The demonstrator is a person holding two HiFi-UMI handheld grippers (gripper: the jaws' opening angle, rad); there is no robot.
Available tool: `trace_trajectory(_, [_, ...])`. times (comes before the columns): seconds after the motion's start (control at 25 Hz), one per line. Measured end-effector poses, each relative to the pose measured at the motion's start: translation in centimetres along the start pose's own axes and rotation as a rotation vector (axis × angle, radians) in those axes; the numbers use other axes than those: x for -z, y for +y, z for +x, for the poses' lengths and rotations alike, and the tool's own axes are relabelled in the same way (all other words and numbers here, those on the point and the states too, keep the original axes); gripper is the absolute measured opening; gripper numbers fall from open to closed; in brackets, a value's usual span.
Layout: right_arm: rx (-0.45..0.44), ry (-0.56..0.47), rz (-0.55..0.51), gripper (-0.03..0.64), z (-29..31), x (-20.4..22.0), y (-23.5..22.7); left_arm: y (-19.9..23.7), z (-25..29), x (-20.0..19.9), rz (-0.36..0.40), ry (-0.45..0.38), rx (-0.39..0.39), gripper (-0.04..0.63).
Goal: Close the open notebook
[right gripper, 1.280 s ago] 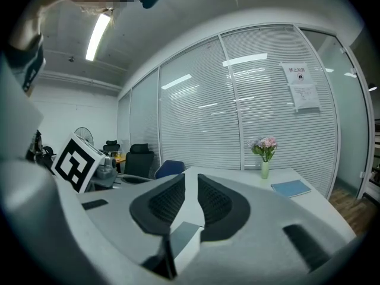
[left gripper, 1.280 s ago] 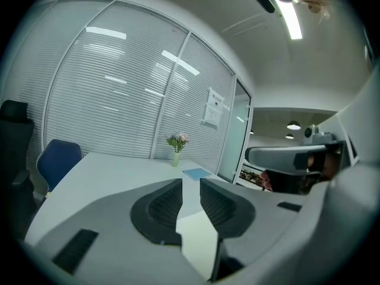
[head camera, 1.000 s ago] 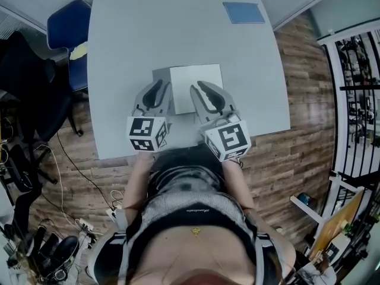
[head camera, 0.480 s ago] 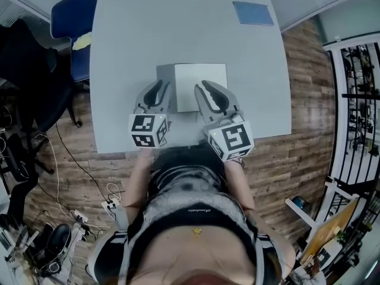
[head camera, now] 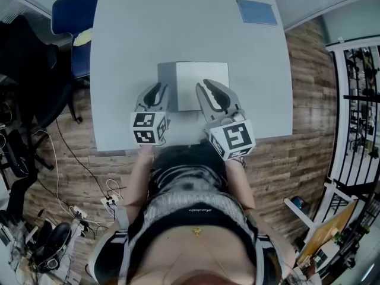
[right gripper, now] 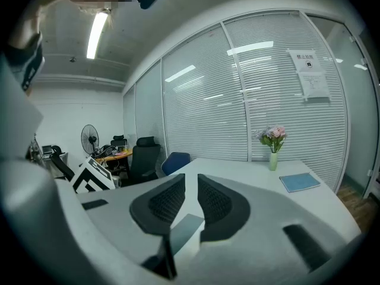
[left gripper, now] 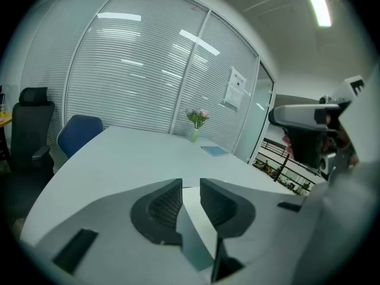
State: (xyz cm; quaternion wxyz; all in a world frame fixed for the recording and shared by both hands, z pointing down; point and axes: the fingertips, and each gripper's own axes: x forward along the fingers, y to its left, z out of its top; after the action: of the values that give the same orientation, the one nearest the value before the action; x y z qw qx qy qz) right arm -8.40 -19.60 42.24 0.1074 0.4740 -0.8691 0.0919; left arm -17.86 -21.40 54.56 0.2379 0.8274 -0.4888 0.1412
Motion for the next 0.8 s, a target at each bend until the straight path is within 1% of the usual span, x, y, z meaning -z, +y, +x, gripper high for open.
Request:
trace_trajectory(0.28, [0.003, 0.016, -0.004, 0.067, 0.2, 0.5, -0.3, 1.0, 0.7, 2.4, -0.013, 0.062, -0.020, 0.071])
trace_trajectory(0.8, [0.016, 0.034, 0.002, 0.067, 0.2, 1.2, -0.6, 2.4, 1.6, 5.7, -0.036, 0.142, -0.035, 0.071])
